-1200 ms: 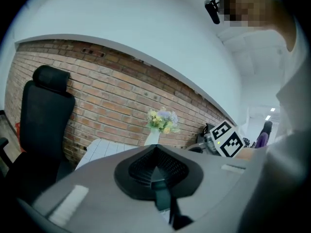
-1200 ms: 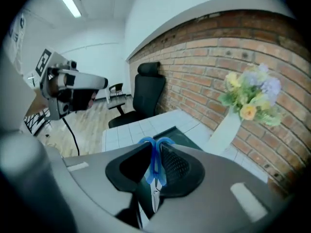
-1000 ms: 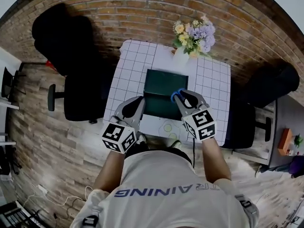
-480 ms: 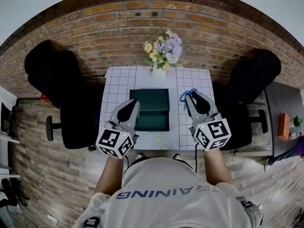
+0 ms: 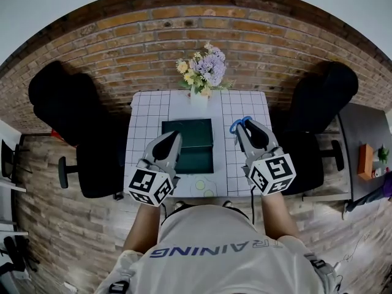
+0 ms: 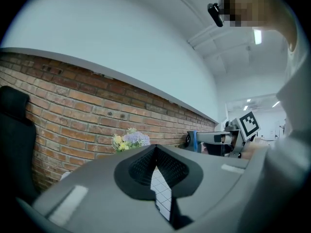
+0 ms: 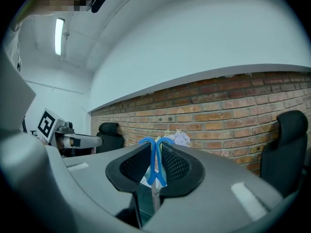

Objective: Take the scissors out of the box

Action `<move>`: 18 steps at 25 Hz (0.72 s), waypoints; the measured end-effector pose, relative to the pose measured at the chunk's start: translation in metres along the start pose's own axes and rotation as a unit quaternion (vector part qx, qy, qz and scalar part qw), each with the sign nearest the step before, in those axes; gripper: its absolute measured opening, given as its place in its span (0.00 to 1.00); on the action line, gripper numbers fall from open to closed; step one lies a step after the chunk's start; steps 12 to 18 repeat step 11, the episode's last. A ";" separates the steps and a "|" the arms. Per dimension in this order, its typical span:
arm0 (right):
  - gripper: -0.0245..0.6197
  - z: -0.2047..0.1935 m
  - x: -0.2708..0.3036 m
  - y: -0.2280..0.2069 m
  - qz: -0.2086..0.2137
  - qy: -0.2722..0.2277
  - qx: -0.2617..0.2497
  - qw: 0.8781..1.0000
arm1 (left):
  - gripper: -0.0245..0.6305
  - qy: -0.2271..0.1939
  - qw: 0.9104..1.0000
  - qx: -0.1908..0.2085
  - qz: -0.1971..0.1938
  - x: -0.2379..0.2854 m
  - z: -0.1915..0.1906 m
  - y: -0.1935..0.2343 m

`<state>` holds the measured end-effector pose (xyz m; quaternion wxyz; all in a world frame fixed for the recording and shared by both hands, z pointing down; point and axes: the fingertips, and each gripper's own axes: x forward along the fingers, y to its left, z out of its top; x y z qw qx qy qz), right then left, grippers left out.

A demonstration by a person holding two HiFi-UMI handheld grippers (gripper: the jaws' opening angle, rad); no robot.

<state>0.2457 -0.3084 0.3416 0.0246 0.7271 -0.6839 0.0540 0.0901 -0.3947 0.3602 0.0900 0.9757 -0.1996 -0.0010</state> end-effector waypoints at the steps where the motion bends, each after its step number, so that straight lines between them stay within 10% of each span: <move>1: 0.18 0.000 0.000 -0.001 -0.001 0.001 0.001 1.000 | 0.04 0.000 1.000 0.000 -0.001 0.001 0.000 -0.001; 18: 0.18 -0.011 0.002 -0.006 -0.004 0.013 0.007 1.000 | 0.04 0.002 1.000 0.013 -0.001 0.004 -0.002 -0.006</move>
